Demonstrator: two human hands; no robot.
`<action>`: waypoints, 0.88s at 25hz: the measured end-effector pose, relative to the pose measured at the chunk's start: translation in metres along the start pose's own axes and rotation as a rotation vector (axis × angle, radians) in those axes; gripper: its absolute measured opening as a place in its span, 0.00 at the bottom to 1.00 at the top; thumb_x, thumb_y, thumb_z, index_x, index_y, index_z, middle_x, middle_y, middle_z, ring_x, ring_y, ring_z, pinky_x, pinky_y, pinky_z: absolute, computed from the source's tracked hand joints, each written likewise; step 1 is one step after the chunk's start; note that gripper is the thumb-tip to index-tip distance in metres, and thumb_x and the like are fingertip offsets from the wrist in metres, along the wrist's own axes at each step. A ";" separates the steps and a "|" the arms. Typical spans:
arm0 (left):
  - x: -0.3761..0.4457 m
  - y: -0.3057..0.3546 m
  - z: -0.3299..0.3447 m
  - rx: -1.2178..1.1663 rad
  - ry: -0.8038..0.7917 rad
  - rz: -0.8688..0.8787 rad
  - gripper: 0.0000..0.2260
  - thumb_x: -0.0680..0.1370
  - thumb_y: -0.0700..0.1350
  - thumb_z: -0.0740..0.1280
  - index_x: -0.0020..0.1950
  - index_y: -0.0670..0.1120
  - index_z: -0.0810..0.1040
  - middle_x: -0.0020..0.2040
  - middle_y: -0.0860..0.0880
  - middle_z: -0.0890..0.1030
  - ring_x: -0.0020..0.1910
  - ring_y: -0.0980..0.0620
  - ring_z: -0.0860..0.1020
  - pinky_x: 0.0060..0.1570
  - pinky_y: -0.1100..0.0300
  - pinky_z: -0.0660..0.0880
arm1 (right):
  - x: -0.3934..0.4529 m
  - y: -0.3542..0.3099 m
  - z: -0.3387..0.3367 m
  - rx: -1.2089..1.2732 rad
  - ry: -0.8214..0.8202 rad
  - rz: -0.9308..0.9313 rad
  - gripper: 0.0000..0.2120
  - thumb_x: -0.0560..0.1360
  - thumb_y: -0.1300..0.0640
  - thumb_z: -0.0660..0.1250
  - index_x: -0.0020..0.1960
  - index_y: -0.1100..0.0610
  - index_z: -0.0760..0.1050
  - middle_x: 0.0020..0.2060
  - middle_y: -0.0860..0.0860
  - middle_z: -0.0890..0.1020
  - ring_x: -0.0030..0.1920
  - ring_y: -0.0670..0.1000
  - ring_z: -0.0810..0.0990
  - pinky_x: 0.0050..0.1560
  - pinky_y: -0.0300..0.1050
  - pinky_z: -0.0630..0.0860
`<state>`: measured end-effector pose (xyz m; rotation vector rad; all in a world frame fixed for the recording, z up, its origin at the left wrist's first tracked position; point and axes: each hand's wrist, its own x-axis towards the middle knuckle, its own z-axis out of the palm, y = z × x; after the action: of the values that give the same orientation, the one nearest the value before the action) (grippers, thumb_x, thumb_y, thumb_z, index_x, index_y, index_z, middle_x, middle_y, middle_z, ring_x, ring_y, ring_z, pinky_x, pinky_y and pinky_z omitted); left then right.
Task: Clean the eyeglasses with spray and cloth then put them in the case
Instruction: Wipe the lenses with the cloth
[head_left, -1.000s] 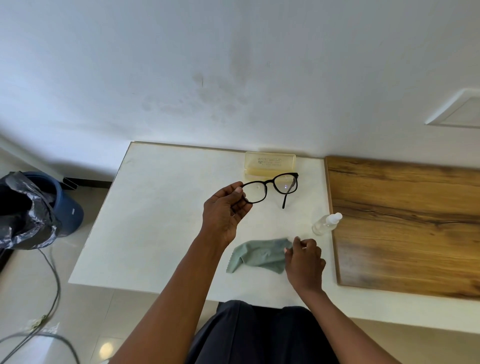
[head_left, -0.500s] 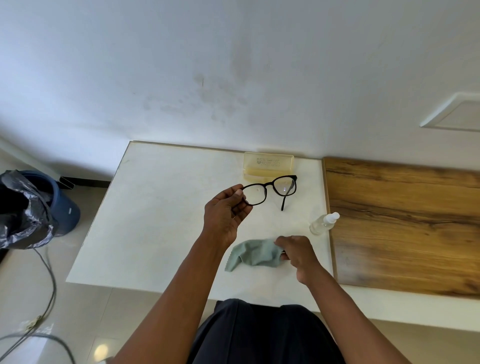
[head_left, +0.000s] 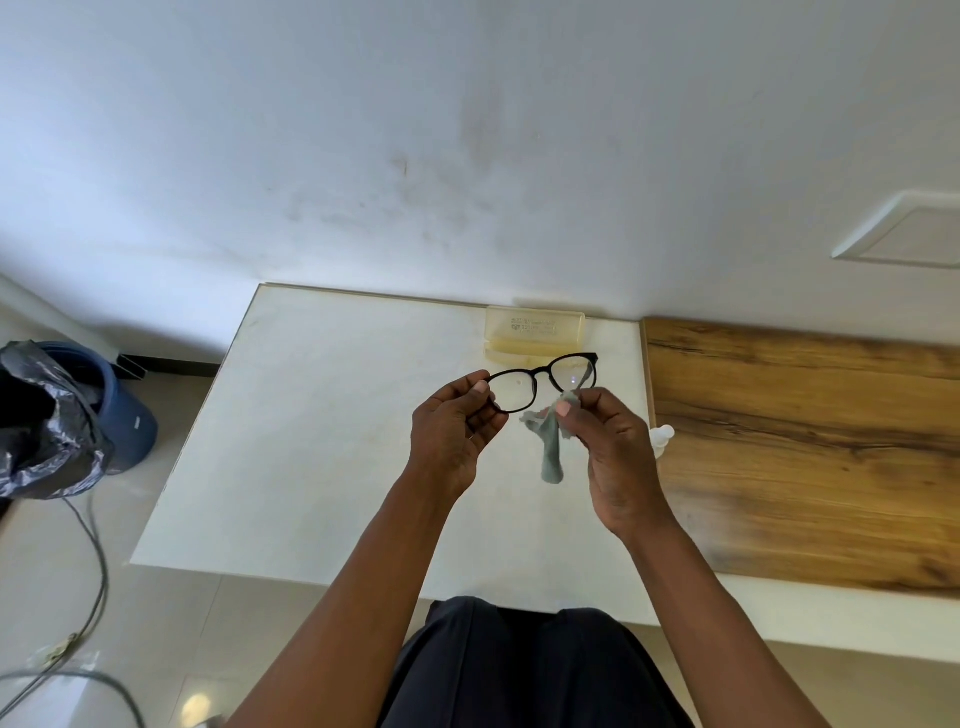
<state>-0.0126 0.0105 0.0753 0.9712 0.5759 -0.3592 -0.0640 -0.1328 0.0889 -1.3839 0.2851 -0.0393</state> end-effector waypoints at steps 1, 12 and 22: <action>0.000 0.000 0.000 0.002 -0.003 0.001 0.06 0.76 0.35 0.65 0.46 0.41 0.81 0.35 0.45 0.78 0.32 0.52 0.79 0.35 0.60 0.80 | 0.002 -0.002 0.003 -0.056 0.068 -0.024 0.14 0.74 0.63 0.66 0.35 0.47 0.79 0.30 0.41 0.80 0.35 0.41 0.76 0.41 0.34 0.73; -0.004 -0.006 0.000 0.006 -0.041 -0.005 0.05 0.75 0.35 0.65 0.47 0.40 0.81 0.35 0.44 0.79 0.33 0.50 0.79 0.37 0.59 0.80 | 0.012 0.009 0.038 -1.132 0.149 -0.360 0.15 0.75 0.68 0.61 0.61 0.65 0.74 0.51 0.62 0.74 0.51 0.58 0.77 0.50 0.44 0.74; -0.003 0.000 0.002 0.000 -0.047 0.020 0.06 0.76 0.35 0.64 0.48 0.40 0.80 0.36 0.44 0.78 0.34 0.50 0.79 0.36 0.59 0.80 | -0.012 0.017 0.031 -1.247 0.113 -0.513 0.19 0.66 0.75 0.70 0.56 0.68 0.77 0.44 0.63 0.78 0.44 0.60 0.79 0.39 0.45 0.79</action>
<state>-0.0144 0.0085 0.0776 0.9657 0.5230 -0.3633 -0.0709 -0.0974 0.0793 -2.6754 0.0031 -0.4223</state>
